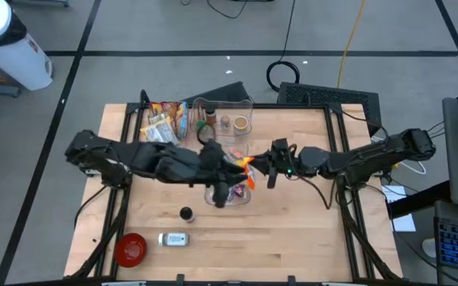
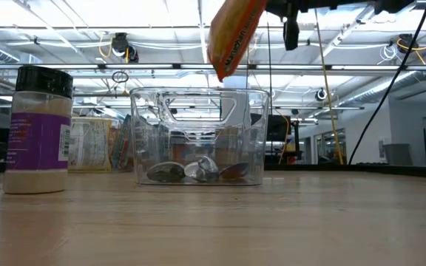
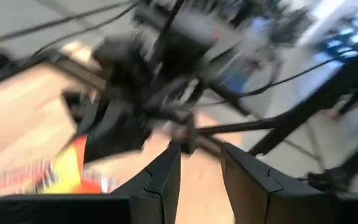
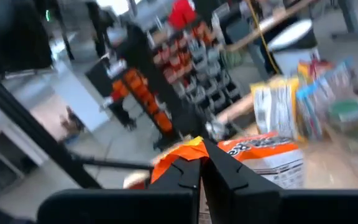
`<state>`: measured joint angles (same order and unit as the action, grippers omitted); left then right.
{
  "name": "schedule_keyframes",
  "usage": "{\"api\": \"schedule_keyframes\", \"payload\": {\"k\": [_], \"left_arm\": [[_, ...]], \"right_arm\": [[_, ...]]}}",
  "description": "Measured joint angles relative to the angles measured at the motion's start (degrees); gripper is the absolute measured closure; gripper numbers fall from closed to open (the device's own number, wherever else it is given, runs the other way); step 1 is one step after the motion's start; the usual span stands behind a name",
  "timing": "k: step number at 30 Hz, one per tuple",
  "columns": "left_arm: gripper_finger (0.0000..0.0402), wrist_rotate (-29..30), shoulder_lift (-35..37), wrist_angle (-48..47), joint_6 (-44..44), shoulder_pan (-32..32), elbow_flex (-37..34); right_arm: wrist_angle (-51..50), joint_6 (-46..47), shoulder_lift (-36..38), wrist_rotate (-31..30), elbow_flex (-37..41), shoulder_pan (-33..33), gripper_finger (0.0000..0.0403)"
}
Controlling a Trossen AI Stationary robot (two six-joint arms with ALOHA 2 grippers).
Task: Pick & Place Food Item
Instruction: Put the orange noodle pack into the top left transparent bin
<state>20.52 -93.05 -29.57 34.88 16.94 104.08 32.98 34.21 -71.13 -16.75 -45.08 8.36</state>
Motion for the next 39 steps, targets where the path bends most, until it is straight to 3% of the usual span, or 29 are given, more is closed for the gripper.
{"api": "schedule_keyframes", "payload": {"k": [9, 16, 29, 34, 39], "left_arm": [[0.0282, 4.87, -6.97, -19.1, 13.3, -3.15, 8.04], [0.0282, 4.4, -8.76, -20.06, 15.06, -5.6, 8.17], [0.0285, 5.15, -9.0, -20.47, 10.1, -6.27, 8.11], [0.0321, 3.01, -8.99, -20.41, 7.7, -6.74, 8.11], [0.0385, 0.16, -8.99, -20.14, 5.21, -7.49, 8.11]], "right_arm": [[7.86, 1.57, -2.89, -4.42, -1.01, -3.0, 0.0403], [7.28, 0.62, -4.17, -4.19, -3.55, -3.5, 0.0403], [6.55, -0.61, -4.15, -3.5, -3.93, -3.56, 0.0403], [6.4, -0.84, -4.15, -2.49, -3.93, -3.56, 0.0403], [6.2, -1.76, -4.15, -2.45, -3.93, -3.45, 0.0403]]}}
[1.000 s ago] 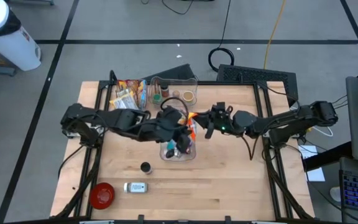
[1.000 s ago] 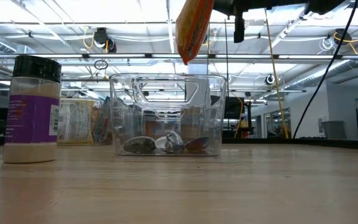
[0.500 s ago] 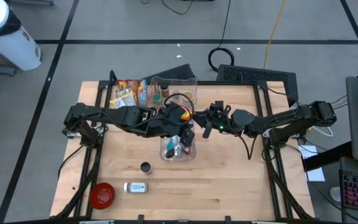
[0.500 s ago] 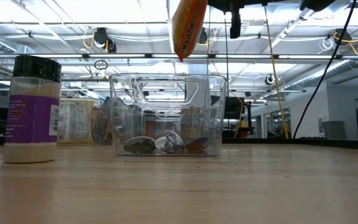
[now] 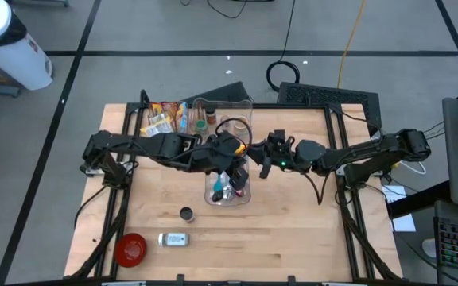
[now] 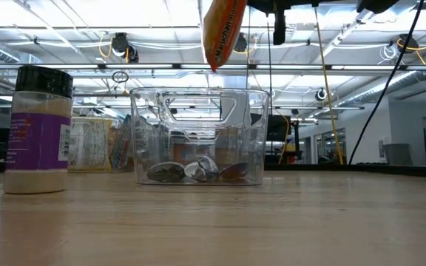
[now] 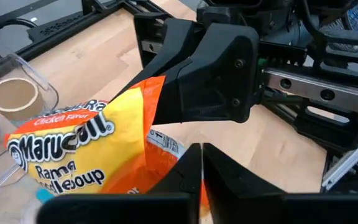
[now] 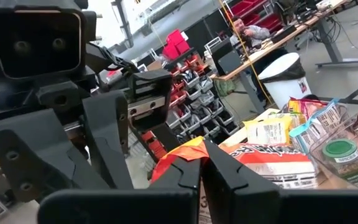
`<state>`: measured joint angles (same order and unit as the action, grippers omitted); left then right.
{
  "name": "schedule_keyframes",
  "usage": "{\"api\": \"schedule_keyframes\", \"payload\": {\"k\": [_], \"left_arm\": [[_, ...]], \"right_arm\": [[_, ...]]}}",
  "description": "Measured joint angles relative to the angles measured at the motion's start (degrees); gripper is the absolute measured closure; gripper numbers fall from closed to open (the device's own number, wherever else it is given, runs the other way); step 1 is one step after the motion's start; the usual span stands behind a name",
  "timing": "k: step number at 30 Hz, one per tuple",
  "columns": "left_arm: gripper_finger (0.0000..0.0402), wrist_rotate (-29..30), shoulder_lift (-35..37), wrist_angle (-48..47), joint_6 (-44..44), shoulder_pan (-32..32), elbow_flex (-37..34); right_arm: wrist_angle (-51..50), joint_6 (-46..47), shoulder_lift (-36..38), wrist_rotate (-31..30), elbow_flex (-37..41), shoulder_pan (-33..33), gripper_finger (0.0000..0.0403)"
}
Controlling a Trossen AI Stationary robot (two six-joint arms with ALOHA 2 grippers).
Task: Pick & Place Food Item
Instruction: Put the orange noodle pack into the top left transparent bin
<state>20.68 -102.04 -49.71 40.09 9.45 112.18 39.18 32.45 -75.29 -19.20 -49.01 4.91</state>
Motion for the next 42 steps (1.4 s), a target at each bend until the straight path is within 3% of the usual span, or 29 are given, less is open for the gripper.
{"api": "schedule_keyframes", "payload": {"k": [8, 22, 31, 42], "left_arm": [[0.0398, -2.14, 0.0, -0.87, -1.39, -0.52, 0.0], [0.04, 1.73, 0.02, -11.58, -0.1, -0.71, 0.0], [0.0401, 3.82, 1.05, -10.99, -5.14, -1.15, -0.09], [0.0401, 7.36, 1.7, -10.23, -18.84, -1.13, -0.07]], "right_arm": [[0.46, -1.12, 0.0, 2.26, 0.0, 0.04, 0.0403], [2.88, -4.65, 0.0, 4.46, 0.09, 0.04, 0.0403], [1.27, -2.75, 0.04, 4.46, 0.09, 0.04, 0.0403], [1.41, -1.66, 0.02, 4.51, 0.09, 0.04, 0.0403]]}}
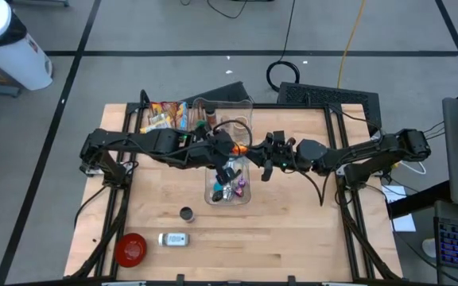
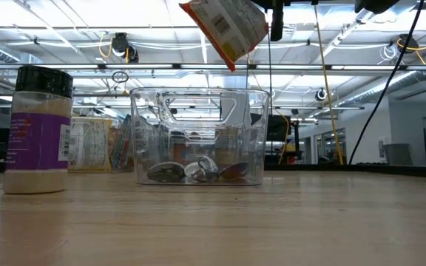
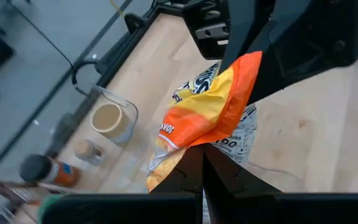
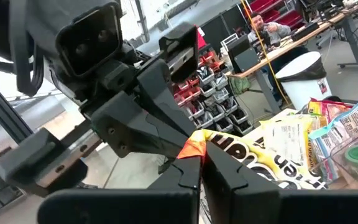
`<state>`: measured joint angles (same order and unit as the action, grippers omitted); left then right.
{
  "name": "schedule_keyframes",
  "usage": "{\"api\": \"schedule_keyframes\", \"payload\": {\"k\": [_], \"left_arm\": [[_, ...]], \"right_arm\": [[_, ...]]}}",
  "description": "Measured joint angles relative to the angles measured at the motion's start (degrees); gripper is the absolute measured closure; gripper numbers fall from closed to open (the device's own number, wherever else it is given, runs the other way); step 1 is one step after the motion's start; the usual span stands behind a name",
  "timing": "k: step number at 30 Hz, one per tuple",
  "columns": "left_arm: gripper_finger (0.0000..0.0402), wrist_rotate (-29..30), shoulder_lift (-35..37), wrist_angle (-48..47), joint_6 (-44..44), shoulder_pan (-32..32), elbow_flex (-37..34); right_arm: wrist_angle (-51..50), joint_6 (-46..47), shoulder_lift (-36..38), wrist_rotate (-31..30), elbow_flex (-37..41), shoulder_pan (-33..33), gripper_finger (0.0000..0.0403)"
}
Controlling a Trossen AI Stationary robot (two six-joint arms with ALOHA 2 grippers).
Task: Pick & Place Food Item
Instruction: Put the orange noodle pack into the top left transparent bin
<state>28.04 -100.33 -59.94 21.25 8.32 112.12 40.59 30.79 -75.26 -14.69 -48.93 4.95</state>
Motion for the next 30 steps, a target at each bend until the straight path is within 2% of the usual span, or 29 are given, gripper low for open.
{"api": "schedule_keyframes", "payload": {"k": [4, 14, 22, 30], "left_arm": [[0.0397, 0.56, 0.0, 0.0, -4.14, 0.0, 0.0], [0.0363, -1.68, 0.0, 0.09, -4.43, -2.56, 0.0], [0.0297, -12.24, 0.0, 0.02, -3.25, -4.56, 0.02], [0.0233, -13.47, 0.0, 0.14, -5.47, -3.87, 0.02]], "right_arm": [[0.15, -0.04, 0.0, 0.02, 0.0, 0.0, 0.0403], [0.23, -0.15, 0.0, 1.41, 0.0, -0.46, 0.0403], [-1.04, 0.55, 0.0, 4.63, 0.0, -2.71, 0.0403], [-3.94, 2.36, 0.0, 7.57, -0.02, -5.79, 0.0403]]}}
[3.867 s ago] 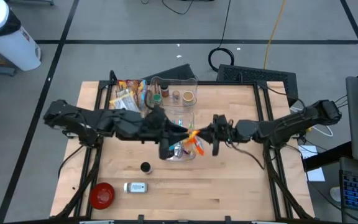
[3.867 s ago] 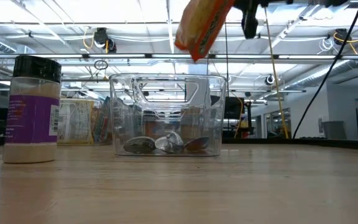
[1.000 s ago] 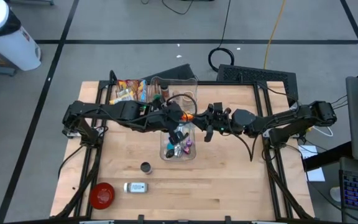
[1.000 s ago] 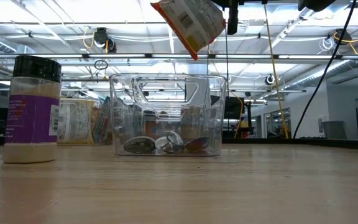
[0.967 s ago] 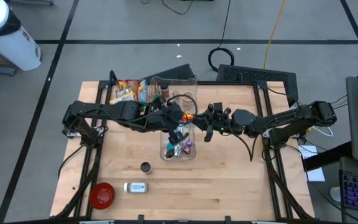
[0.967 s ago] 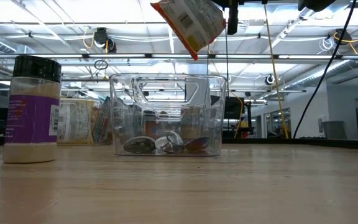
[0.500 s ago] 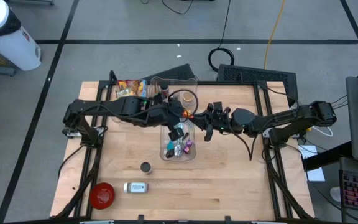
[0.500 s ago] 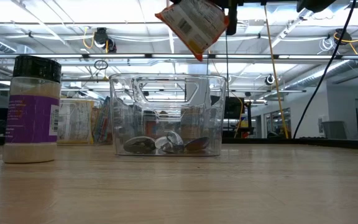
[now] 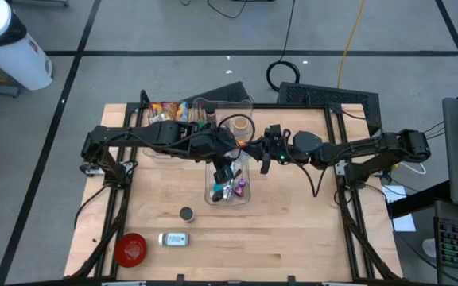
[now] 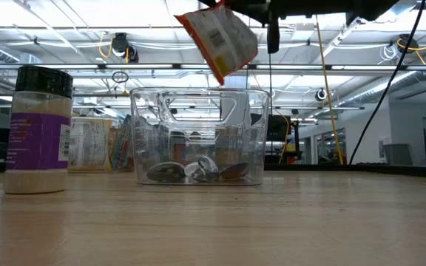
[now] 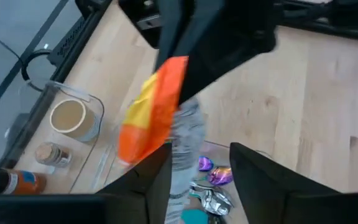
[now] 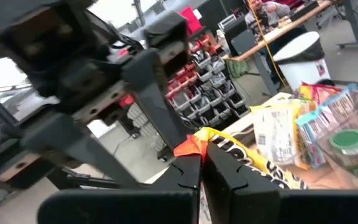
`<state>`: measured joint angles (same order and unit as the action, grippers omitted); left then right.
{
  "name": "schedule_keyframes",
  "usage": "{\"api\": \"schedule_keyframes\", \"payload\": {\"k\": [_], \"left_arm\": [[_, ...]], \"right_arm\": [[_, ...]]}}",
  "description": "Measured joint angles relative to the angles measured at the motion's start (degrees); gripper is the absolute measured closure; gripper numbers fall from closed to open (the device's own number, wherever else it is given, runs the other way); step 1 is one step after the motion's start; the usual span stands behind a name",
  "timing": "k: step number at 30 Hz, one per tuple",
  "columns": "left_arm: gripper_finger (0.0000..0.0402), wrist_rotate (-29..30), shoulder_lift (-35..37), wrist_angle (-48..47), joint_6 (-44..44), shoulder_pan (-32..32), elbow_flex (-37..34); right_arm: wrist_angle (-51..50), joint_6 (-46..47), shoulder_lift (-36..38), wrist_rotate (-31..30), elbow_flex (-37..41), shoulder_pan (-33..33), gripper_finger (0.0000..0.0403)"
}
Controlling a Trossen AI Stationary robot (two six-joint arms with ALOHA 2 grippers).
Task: Pick & Place Food Item
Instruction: Put the orange noodle pack into the top left transparent bin
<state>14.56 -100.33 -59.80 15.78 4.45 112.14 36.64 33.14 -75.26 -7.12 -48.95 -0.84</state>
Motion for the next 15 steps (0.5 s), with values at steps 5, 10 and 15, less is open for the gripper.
{"api": "schedule_keyframes", "payload": {"k": [5, 10, 15], "left_arm": [[0.0211, 4.67, 0.0, 0.03, -2.05, 0.98, 0.0], [0.0206, 9.46, 0.0, -0.01, -2.26, 1.3, 0.0], [0.0206, 9.51, -0.6, -0.29, -4.3, 0.41, 0.04]], "right_arm": [[-3.01, 0.68, 0.0, -0.04, 0.0, -0.68, 0.0403], [-2.48, 0.69, 0.0, -0.04, 0.0, -0.7, 0.0403], [0.31, 2.52, 0.0, 0.02, -0.02, -0.7, 0.0403]]}}
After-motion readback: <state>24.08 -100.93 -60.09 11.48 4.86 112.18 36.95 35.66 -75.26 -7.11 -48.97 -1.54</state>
